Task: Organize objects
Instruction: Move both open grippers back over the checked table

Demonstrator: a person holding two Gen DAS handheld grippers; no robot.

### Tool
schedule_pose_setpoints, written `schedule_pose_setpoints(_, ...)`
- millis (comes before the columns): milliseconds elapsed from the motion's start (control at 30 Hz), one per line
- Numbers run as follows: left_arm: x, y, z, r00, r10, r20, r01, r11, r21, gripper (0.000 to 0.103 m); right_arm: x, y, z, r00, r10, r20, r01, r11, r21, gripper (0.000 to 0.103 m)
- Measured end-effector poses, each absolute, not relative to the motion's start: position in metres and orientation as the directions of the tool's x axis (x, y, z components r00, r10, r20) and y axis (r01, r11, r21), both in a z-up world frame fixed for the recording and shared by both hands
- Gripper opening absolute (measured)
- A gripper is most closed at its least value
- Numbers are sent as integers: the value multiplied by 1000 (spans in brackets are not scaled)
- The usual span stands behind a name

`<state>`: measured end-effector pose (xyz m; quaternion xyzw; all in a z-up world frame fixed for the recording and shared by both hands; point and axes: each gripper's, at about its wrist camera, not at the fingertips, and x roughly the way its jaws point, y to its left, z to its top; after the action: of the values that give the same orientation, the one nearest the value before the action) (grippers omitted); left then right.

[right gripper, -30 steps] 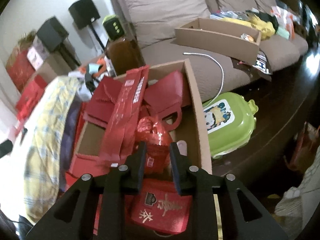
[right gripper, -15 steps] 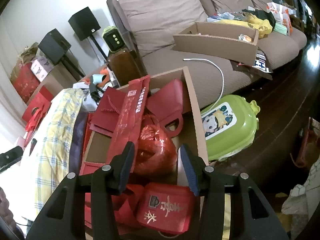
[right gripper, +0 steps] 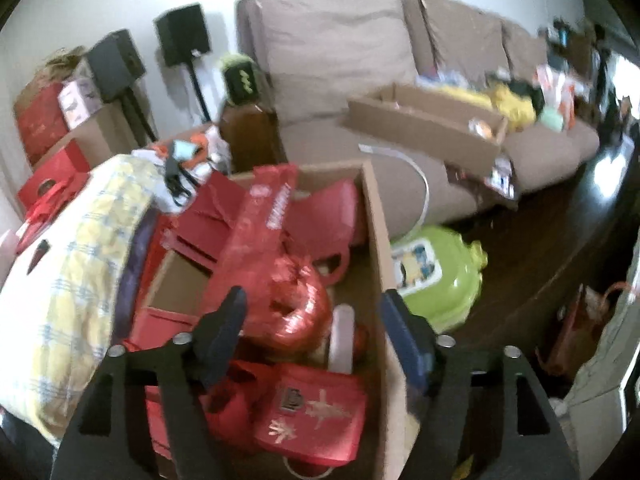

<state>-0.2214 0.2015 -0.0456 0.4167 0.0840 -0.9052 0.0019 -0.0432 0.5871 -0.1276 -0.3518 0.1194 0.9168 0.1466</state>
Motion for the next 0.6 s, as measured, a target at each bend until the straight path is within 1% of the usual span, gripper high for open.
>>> schedule_pose_setpoints(33, -224, 183, -44, -661, 49, -749, 113, -980, -165, 79, -41, 578, -120, -736, 165, -656, -325, -937, 128, 77)
schedule_pose_setpoints(67, -225, 165, -42, -666, 31, -745, 153, -972, -177, 79, -41, 572, -116, -750, 149, -644, -309, -940, 143, 82)
schedule_pose_setpoints(133, -227, 135, -41, -679, -5, -734, 206, -961, -183, 79, -46, 556, -105, -771, 104, -628, -277, -943, 183, 85)
schedule_pose_setpoints(233, -230, 100, -41, -686, -128, -717, 289, -951, -107, 79, -63, 517, -85, -803, -44, -594, -126, -962, 241, 95)
schedule_pose_setpoints(267, -230, 90, -43, -680, -152, -717, 310, -946, -93, 79, -68, 504, -79, -807, -97, -583, -62, -967, 247, 101)
schedule_pose_setpoints(333, -230, 71, -47, -673, -155, -723, 339, -934, -116, 79, -80, 477, -66, -807, -190, -559, 69, -971, 230, 102)
schedule_pose_setpoints(367, -230, 63, -50, -672, -140, -727, 346, -927, -142, 79, -88, 460, -60, -800, -210, -562, 124, -974, 188, 102)
schedule_pose_setpoints(467, -230, 51, -56, -669, -106, -736, 358, -913, -194, 79, -116, 418, -51, -763, -216, -609, 225, -972, 62, 102)
schedule_pose_setpoints(533, -231, 47, -60, -666, -88, -741, 356, -910, -211, 79, -135, 398, -53, -736, -219, -640, 268, -963, 22, 102)
schedule_pose_setpoints(600, -232, 45, -62, -665, -74, -743, 355, -907, -227, 79, -155, 381, -62, -701, -230, -675, 303, -953, 10, 102)
